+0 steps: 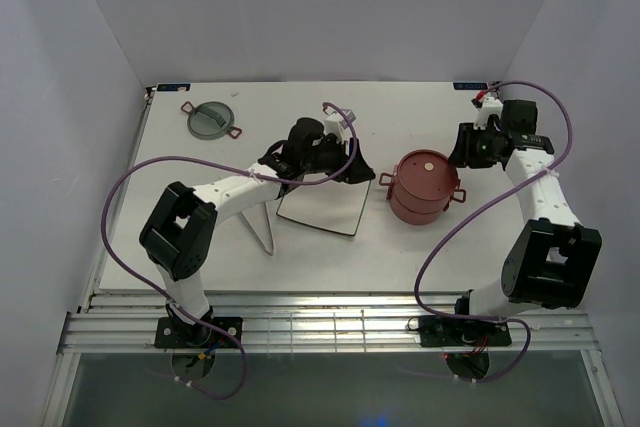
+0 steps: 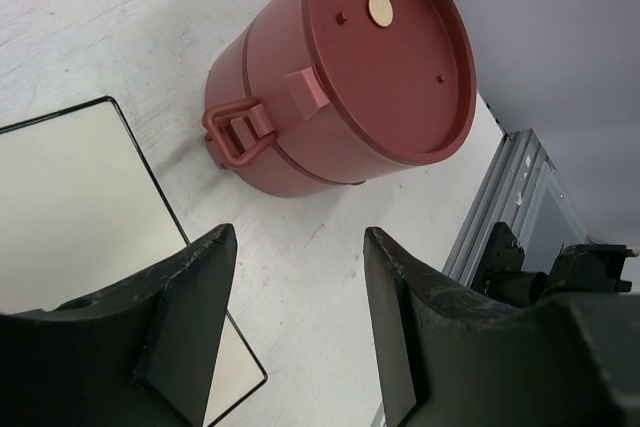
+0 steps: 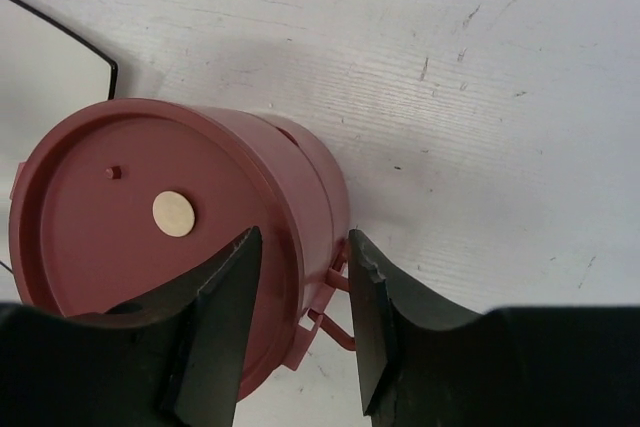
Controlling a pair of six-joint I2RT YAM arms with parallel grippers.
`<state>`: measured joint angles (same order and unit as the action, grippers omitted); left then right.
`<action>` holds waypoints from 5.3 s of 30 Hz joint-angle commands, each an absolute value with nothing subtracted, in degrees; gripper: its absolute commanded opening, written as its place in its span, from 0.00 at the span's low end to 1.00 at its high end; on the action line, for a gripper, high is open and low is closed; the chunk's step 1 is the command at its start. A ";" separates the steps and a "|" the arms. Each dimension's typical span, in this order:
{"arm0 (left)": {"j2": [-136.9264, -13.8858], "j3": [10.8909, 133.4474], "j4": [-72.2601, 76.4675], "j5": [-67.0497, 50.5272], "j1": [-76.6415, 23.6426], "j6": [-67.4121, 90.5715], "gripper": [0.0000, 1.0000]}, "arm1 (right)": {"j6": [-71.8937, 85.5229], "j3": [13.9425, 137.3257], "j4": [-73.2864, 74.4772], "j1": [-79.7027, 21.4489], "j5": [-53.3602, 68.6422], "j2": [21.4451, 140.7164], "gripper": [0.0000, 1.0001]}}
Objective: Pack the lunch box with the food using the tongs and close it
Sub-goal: Place the packing box into the packing box, then close the fastener on the packing box.
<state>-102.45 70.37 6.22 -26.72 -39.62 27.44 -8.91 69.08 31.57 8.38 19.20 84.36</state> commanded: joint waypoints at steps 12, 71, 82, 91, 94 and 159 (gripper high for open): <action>-106.16 83.22 2.37 -26.61 -40.08 23.04 0.30 | 17.74 60.39 27.08 12.04 0.62 71.56 0.25; -122.52 90.70 8.09 -32.61 -49.22 18.54 0.00 | 19.60 42.80 13.63 11.25 4.57 78.65 0.08; -122.34 90.26 8.61 -32.70 -49.22 19.16 0.00 | 18.90 43.51 9.58 11.25 8.18 81.73 0.08; -122.52 90.52 8.70 -32.61 -49.31 19.60 0.00 | 15.03 46.23 8.08 11.78 13.88 88.06 0.08; -123.31 91.49 8.70 -33.31 -49.31 19.95 0.00 | 13.63 46.67 8.78 11.86 13.54 88.59 0.08; -128.23 95.27 8.44 -34.10 -49.31 19.51 0.00 | 16.61 47.37 9.65 16.26 18.58 87.72 0.08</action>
